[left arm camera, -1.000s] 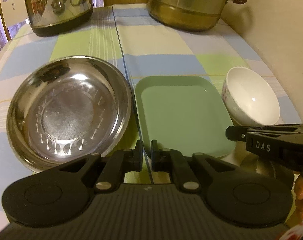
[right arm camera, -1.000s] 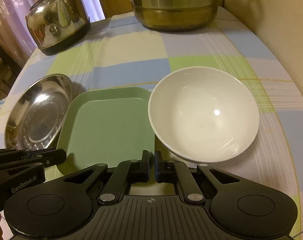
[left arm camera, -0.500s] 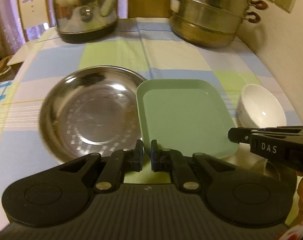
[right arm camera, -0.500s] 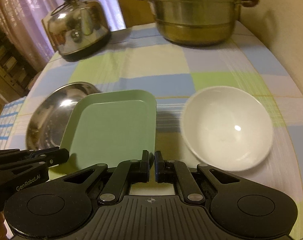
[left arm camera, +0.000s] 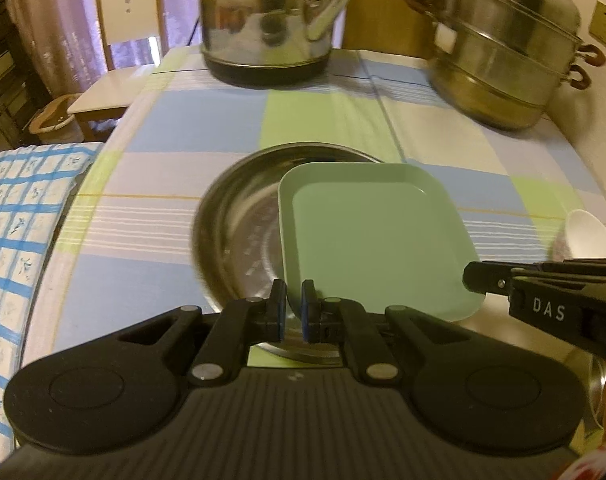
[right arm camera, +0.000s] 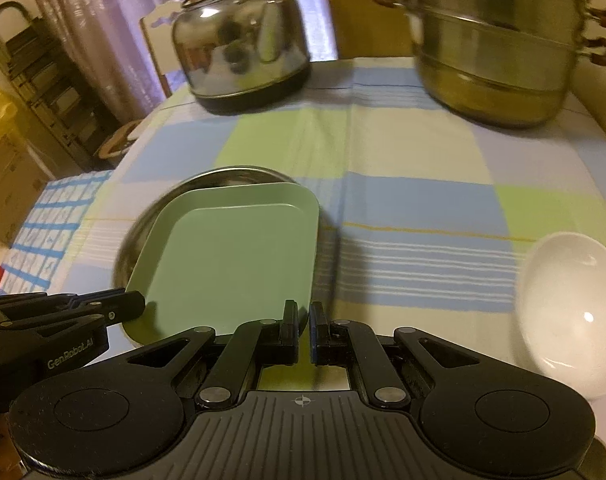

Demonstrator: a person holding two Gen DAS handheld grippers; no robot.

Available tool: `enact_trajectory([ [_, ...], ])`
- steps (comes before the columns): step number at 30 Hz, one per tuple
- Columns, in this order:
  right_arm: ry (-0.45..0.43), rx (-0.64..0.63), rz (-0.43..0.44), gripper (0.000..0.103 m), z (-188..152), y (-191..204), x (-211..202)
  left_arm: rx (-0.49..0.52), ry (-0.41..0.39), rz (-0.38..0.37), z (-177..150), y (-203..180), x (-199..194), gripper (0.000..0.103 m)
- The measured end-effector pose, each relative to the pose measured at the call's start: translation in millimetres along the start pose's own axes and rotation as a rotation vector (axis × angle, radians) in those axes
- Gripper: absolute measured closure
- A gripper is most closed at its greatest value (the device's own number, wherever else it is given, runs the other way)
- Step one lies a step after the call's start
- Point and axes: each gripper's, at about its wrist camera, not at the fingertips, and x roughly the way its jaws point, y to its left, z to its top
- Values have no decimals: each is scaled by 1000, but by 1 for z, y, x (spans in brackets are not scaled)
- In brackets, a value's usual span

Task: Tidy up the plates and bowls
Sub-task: 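Lift the green plate with both grippers and lower it into the steel basin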

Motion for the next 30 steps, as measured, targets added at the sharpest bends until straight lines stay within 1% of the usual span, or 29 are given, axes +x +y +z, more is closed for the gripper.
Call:
enact_trajectory([
  [9,40,3,5,98,4,14,26,-4,29,8,4,22,17,97],
  [18,81,32,-15,97,6,17,46,12,59,-1,9,28,37,97],
  [27,72,48,-29,97,8,18,53,-2,89,-20,12,34,51,96],
  [30,77,69,-8,97,11,15,53,-11,91,-20,13,36,51,95],
])
